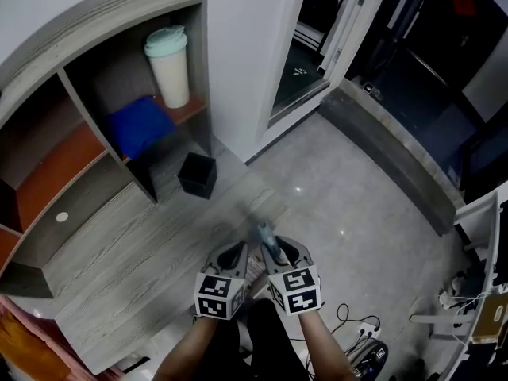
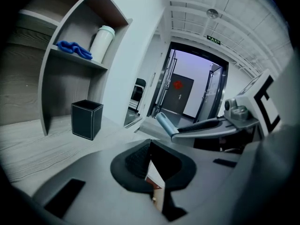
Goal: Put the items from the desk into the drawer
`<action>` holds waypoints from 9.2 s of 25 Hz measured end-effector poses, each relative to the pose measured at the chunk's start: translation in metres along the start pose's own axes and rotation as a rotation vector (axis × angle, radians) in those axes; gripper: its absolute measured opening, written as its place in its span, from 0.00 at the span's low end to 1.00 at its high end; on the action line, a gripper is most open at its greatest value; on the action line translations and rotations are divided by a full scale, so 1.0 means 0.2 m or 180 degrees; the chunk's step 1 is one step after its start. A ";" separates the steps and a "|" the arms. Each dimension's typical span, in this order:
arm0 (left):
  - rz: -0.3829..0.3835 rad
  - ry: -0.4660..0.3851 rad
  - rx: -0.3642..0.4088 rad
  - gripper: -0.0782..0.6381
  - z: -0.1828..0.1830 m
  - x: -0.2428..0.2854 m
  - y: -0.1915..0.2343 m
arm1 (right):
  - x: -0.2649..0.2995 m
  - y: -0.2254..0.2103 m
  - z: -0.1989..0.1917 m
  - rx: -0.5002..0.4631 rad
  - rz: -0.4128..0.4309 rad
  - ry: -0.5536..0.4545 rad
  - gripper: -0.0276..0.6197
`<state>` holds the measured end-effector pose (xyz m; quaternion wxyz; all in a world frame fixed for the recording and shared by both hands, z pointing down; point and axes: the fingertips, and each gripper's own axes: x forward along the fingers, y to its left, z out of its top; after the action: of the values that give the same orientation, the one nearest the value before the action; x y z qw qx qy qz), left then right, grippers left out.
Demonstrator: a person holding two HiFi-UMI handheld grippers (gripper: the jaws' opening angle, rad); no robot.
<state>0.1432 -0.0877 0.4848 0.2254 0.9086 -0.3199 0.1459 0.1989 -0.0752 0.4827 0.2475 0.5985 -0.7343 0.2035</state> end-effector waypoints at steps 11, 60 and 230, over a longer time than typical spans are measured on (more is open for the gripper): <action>-0.0180 0.0220 0.0064 0.12 -0.16 0.15 -0.24 | -0.07 -0.17 -0.23 0.0228 -0.0068 0.0130 0.25; 0.0199 0.0708 -0.0033 0.12 -0.99 0.56 -0.05 | 0.60 -0.18 -1.08 0.0248 0.0649 0.0587 0.25; 0.1248 -0.0638 -0.0238 0.12 0.40 -0.20 1.02 | 0.80 0.50 0.75 -0.1037 0.1124 -0.0530 0.06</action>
<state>-0.0093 -0.2478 0.4642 0.1934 0.8300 -0.5164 0.0839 0.0578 -0.2704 0.4602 0.2400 0.4278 -0.8684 0.0726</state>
